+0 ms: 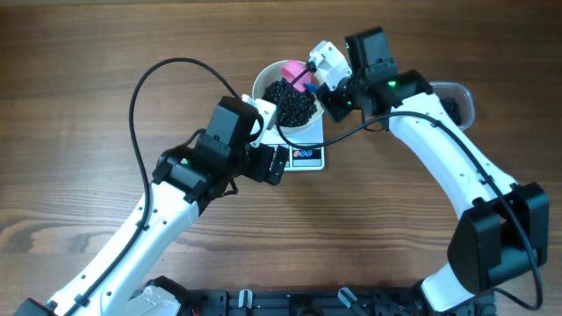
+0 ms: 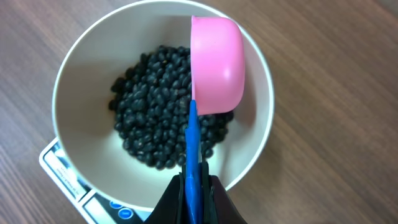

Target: Scoop item into bowl and weigh 150g on scale

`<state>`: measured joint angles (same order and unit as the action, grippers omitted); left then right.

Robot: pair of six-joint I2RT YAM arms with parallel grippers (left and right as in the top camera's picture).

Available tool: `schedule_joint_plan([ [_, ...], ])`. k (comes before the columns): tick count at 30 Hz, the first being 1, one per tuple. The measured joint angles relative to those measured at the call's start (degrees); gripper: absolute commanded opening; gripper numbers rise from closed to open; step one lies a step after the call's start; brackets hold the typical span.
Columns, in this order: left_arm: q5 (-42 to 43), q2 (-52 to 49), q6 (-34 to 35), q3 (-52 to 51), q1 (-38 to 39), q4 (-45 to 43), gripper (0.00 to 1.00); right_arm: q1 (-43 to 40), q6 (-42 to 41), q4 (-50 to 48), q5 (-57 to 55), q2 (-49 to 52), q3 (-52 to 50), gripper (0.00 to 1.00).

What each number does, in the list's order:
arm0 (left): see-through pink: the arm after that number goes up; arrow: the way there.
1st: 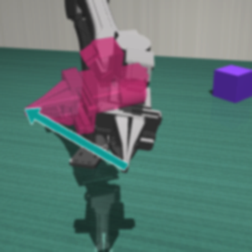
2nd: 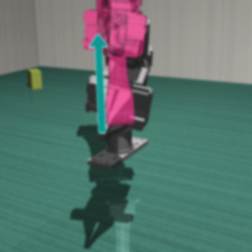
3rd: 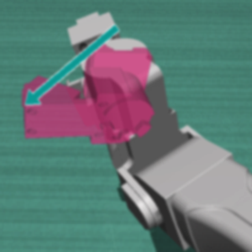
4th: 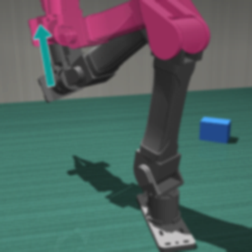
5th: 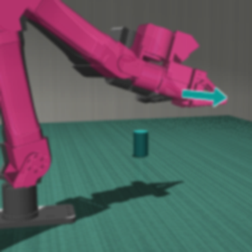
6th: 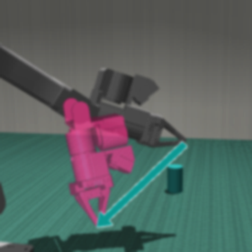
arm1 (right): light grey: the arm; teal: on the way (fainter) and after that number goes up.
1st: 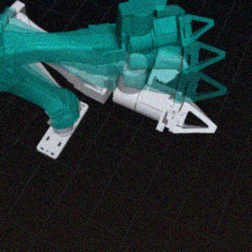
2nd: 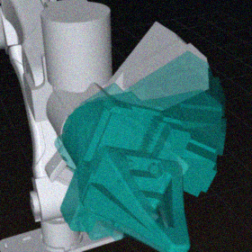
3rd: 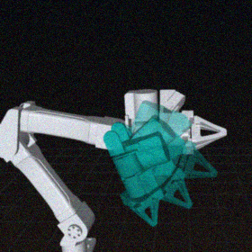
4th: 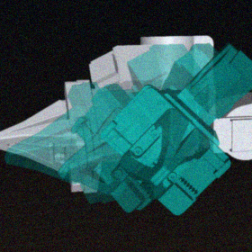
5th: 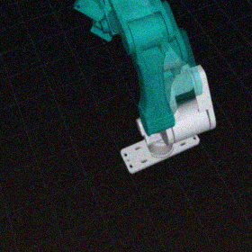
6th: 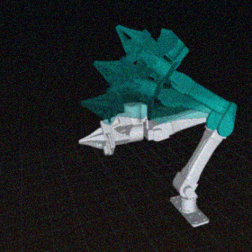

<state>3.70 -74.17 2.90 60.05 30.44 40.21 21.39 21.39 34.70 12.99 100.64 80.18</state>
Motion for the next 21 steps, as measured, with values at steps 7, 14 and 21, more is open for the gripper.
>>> schedule_joint_plan([
  [7, 0.00, 0.00, 0.00, 0.00, 0.00, 0.00, 1.00, 0.72, 0.02, 3.85, 0.94, 0.00, 0.00, 0.04],
  [14, 0.00, 0.00, 0.00, 0.00, 0.00, 0.00, 1.00, 0.70, -0.50, 7.54, 4.92, 0.00, 0.00, 0.04],
  [21, 0.00, 0.00, 0.00, 0.00, 0.00, 0.00, 1.00, 0.70, -9.03, 7.26, 11.98, 0.04, 0.00, 0.04],
])
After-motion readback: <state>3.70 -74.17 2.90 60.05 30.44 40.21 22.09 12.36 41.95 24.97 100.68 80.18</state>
